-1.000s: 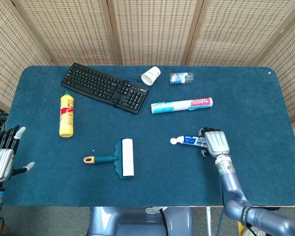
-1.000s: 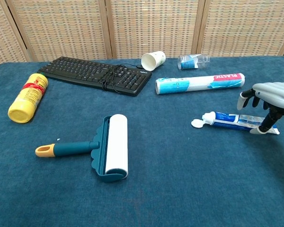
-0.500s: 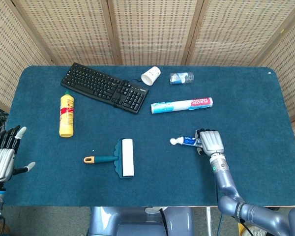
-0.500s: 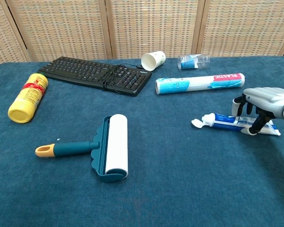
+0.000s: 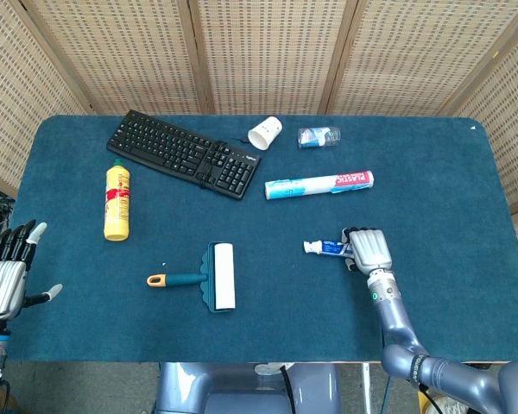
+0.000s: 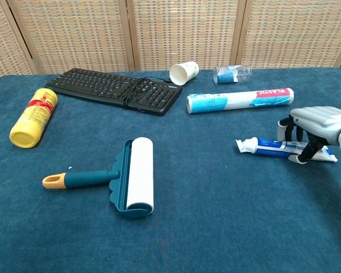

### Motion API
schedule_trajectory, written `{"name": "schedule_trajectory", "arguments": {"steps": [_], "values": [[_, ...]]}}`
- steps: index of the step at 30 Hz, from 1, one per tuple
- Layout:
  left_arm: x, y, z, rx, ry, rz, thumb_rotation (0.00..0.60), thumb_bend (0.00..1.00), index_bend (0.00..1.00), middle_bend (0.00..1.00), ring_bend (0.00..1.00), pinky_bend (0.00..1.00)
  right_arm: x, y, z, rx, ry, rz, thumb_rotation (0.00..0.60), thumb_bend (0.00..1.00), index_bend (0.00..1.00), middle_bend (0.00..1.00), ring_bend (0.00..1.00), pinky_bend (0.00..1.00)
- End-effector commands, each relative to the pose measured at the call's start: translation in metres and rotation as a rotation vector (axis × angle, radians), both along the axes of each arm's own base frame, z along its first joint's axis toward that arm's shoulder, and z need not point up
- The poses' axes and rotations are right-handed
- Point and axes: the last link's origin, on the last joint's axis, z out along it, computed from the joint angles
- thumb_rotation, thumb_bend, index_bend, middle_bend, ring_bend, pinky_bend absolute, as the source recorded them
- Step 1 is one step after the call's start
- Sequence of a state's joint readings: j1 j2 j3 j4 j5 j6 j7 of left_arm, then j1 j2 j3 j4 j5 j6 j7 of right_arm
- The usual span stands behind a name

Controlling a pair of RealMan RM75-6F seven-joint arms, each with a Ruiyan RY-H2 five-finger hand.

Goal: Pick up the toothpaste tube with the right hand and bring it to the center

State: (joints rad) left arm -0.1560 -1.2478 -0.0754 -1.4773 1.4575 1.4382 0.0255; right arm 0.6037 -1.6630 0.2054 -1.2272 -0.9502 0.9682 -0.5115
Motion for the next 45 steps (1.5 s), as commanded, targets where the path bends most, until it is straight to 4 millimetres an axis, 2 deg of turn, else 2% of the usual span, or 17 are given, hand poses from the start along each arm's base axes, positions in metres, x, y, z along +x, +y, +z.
{"name": "schedule_trajectory", "arguments": {"steps": [1, 6, 10, 16, 24, 28, 34, 38, 45], "values": [[0.0, 0.0, 0.0, -0.001, 0.001, 0.0, 0.6, 0.0, 0.0, 0.0, 0.0, 0.0, -0.002, 0.0, 0.001, 0.002, 0.002, -0.001, 0.6, 0.46, 0.55, 0.56, 0.49, 0.57], [0.001, 0.0, -0.001, -0.003, 0.001, 0.0, 0.6, 0.0, 0.0, 0.0, 0.0, 0.0, -0.004, -0.001, 0.006, -0.014, -0.002, 0.017, 0.6, 0.53, 0.64, 0.64, 0.56, 0.71], [0.001, 0.0, -0.001, -0.004, 0.002, -0.002, 0.6, 0.0, 0.0, 0.0, 0.0, 0.0, -0.002, -0.001, 0.014, -0.028, -0.038, 0.038, 0.6, 0.58, 0.66, 0.66, 0.58, 0.73], [0.002, 0.001, -0.001, -0.005, -0.004, -0.003, 0.6, 0.0, 0.0, 0.0, 0.0, 0.0, 0.007, -0.004, 0.028, -0.051, -0.104, 0.065, 0.6, 0.6, 0.67, 0.67, 0.59, 0.74], [0.005, 0.004, -0.002, -0.019, -0.042, -0.008, 0.6, 0.0, 0.0, 0.0, 0.0, 0.0, 0.032, -0.01, 0.048, -0.07, -0.213, 0.101, 0.6, 0.61, 0.69, 0.68, 0.6, 0.76], [0.015, 0.015, -0.005, -0.058, -0.148, -0.03, 0.6, 0.0, 0.0, 0.0, 0.0, 0.0, 0.057, -0.016, 0.056, -0.063, -0.271, 0.127, 0.6, 0.61, 0.69, 0.68, 0.6, 0.76], [0.043, 0.052, -0.012, -0.151, -0.448, -0.084, 0.588, 0.0, 0.0, 0.0, 0.0, 0.0, 0.108, -0.028, 0.064, -0.048, -0.281, 0.181, 0.6, 0.61, 0.7, 0.68, 0.6, 0.77], [0.067, 0.078, -0.015, -0.199, -0.63, -0.11, 0.518, 0.0, 0.0, 0.0, 0.0, 0.0, 0.14, -0.031, 0.066, -0.038, -0.3, 0.204, 0.6, 0.6, 0.7, 0.69, 0.6, 0.77], [0.113, 0.123, -0.02, -0.294, -0.93, -0.11, 0.515, 0.0, 0.0, 0.0, 0.0, 0.0, 0.19, -0.033, 0.059, -0.014, -0.331, 0.223, 0.6, 0.61, 0.71, 0.69, 0.61, 0.77]]}}
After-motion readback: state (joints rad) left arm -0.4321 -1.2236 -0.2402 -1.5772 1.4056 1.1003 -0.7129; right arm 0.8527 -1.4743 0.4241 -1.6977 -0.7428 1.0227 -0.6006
